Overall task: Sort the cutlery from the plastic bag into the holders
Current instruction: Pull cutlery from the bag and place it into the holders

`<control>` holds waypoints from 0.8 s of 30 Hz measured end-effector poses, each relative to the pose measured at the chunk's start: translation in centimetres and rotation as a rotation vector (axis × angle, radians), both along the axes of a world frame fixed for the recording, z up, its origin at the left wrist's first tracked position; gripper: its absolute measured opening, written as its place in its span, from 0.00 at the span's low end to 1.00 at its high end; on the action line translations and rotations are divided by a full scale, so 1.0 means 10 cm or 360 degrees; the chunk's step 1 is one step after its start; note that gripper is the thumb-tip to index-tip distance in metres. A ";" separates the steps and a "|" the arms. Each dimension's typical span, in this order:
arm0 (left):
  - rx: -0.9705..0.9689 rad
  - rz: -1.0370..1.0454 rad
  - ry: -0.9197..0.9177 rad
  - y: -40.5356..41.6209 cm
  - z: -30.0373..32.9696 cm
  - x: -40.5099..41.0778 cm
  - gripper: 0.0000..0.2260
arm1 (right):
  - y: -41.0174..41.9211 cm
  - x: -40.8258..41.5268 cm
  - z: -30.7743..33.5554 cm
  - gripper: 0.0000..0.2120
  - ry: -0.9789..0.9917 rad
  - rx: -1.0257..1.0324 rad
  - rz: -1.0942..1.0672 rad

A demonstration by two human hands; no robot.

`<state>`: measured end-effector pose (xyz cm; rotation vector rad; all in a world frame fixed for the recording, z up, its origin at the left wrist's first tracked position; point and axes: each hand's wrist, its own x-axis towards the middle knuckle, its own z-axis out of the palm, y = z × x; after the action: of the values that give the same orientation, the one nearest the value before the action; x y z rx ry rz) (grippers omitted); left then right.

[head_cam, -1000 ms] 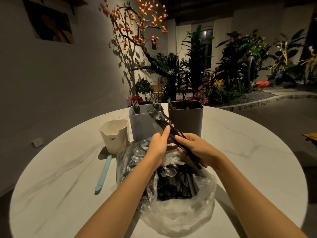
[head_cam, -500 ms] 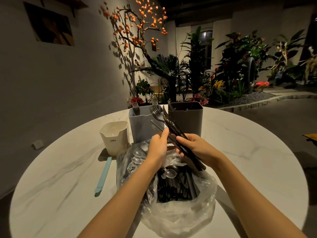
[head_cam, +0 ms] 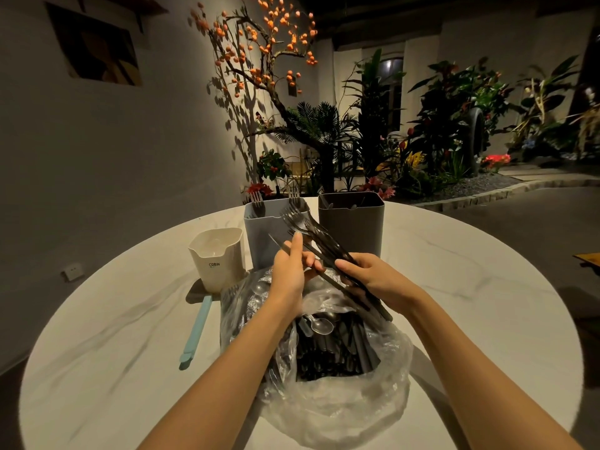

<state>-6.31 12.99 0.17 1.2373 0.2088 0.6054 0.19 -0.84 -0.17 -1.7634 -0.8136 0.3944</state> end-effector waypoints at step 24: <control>0.0887 0.0582 -0.0233 0.00 -0.04 -0.03 0.11 | -0.01 0.06 0.02 0.13 -0.0015 0.0572 -0.0421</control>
<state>-6.63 13.02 -0.24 1.6977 0.1474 1.1191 0.78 -0.94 0.05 -1.5092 -0.6031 0.0575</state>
